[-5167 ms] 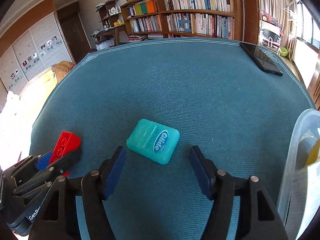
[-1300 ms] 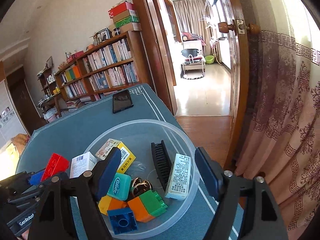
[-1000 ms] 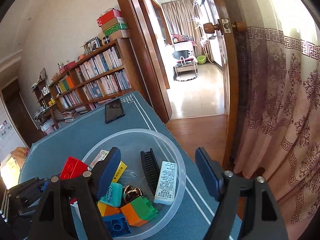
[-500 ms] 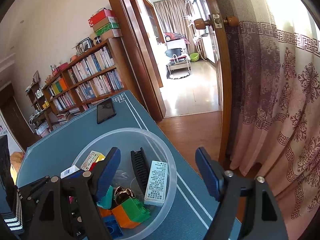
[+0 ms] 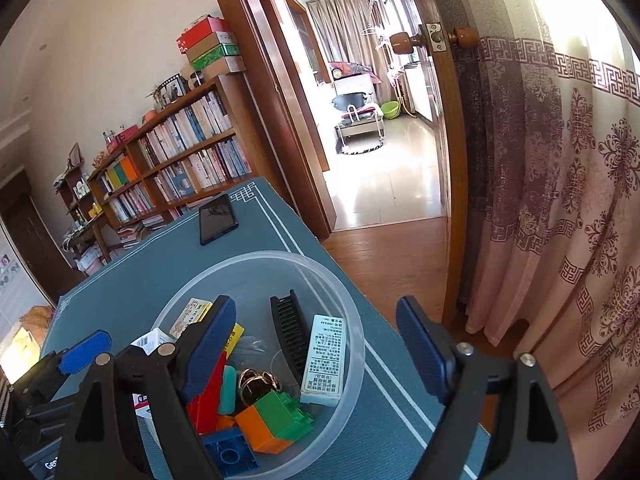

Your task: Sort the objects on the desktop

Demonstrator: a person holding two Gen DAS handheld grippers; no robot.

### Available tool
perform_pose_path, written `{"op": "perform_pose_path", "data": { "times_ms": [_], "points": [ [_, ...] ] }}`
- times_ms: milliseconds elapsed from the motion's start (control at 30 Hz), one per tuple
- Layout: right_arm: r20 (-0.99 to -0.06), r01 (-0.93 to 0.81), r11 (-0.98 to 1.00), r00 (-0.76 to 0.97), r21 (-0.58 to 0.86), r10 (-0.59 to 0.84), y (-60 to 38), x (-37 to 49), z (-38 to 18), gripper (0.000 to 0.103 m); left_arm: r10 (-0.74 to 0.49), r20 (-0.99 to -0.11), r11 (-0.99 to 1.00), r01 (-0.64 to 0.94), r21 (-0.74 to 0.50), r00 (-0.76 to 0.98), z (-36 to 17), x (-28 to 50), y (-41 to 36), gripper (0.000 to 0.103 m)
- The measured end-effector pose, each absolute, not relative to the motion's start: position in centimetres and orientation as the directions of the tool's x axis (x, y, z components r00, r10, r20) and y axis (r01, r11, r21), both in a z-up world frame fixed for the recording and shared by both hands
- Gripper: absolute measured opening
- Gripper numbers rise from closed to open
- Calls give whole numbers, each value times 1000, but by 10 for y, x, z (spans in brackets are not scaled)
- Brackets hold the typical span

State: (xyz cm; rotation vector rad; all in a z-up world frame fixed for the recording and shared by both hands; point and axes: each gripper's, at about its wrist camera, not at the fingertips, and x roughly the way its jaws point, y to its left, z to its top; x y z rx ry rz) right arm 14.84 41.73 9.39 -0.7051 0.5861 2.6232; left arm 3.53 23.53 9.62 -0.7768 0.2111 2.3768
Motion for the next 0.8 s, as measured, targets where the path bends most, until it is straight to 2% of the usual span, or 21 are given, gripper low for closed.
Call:
{"op": "perform_pose_path", "data": {
  "times_ms": [133, 367, 467, 667, 800],
  "points": [
    [-527, -414, -861, -822, 296, 214, 411, 150, 99, 103, 460, -535, -835, -551, 12, -709, 107, 45, 220, 85],
    [-523, -372, -874, -836, 314, 168, 403, 159, 111, 103, 360, -507, -888, -454, 70, -783, 119, 53, 202, 86],
    [-523, -376, -864, -837, 334, 162, 404, 169, 113, 103, 335, -502, -902, -425, 74, -797, 121, 55, 194, 90],
    [-540, -377, -870, -826, 318, 160, 394, 184, 112, 103, 279, -539, -918, -385, 92, -795, 119, 56, 189, 91],
    [-554, -363, -885, -818, 291, 153, 383, 188, 110, 103, 295, -550, -919, -390, 62, -782, 118, 59, 182, 91]
  ]
}}
